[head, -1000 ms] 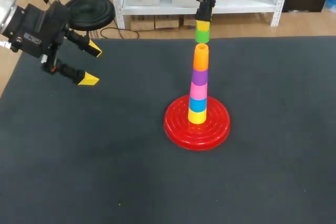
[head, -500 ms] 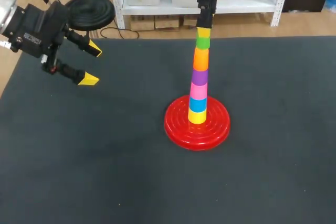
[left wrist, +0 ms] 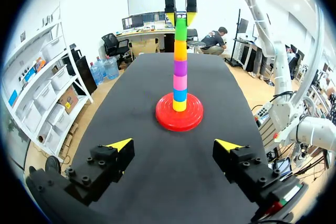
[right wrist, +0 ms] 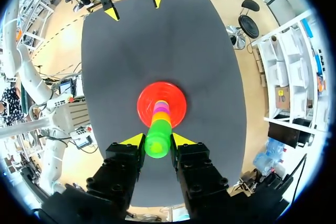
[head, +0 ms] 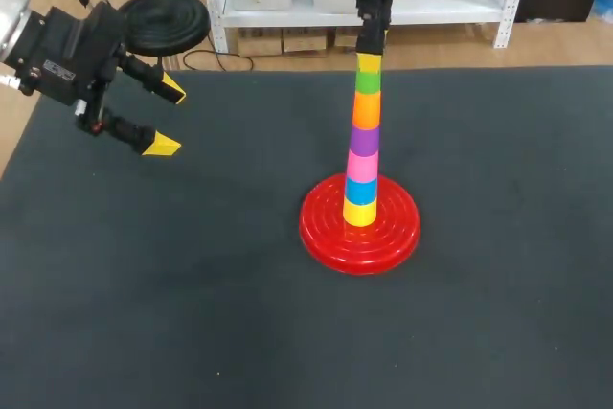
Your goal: Pick up and stack the cylinders on the red base in this order: pink,purple,orange,green
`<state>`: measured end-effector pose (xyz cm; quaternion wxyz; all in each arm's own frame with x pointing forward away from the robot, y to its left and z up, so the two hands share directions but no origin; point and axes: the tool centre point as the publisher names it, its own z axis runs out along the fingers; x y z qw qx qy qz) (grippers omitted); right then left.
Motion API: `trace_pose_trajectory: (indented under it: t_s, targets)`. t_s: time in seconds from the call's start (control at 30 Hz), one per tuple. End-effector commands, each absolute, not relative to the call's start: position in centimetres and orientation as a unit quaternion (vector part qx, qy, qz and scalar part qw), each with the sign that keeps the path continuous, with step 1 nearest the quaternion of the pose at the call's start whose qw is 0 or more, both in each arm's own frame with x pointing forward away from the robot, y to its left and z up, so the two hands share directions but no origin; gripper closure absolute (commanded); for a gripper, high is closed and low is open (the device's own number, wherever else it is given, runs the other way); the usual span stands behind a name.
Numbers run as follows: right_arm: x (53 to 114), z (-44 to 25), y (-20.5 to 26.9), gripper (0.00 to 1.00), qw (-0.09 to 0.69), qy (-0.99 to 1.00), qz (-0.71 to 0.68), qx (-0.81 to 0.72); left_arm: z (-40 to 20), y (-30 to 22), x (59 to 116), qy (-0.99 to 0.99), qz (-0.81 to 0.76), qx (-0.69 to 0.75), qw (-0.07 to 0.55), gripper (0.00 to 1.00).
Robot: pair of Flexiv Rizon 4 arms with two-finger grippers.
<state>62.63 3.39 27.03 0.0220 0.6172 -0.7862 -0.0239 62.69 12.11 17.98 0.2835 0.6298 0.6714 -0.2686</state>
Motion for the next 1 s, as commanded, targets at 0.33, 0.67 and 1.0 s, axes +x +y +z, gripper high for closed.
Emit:
trace_pose_trajectory:
  t_s: [0.33,0.67,1.0]
  targets:
    - [63.5,26.7,2.9,1.0,0.04,-0.785,-0.041,0.617,17.9,12.1,62.6,0.672,-0.268,0.63,0.284,0.0]
    - [63.6,26.3,2.9,1.0,0.053,-0.783,-0.047,0.617,17.9,12.1,62.6,0.672,-0.268,0.63,0.284,0.0]
    - [63.5,25.9,3.3,1.0,0.075,-0.778,-0.044,0.622,17.9,12.1,62.6,0.672,-0.268,0.63,0.284,0.0]
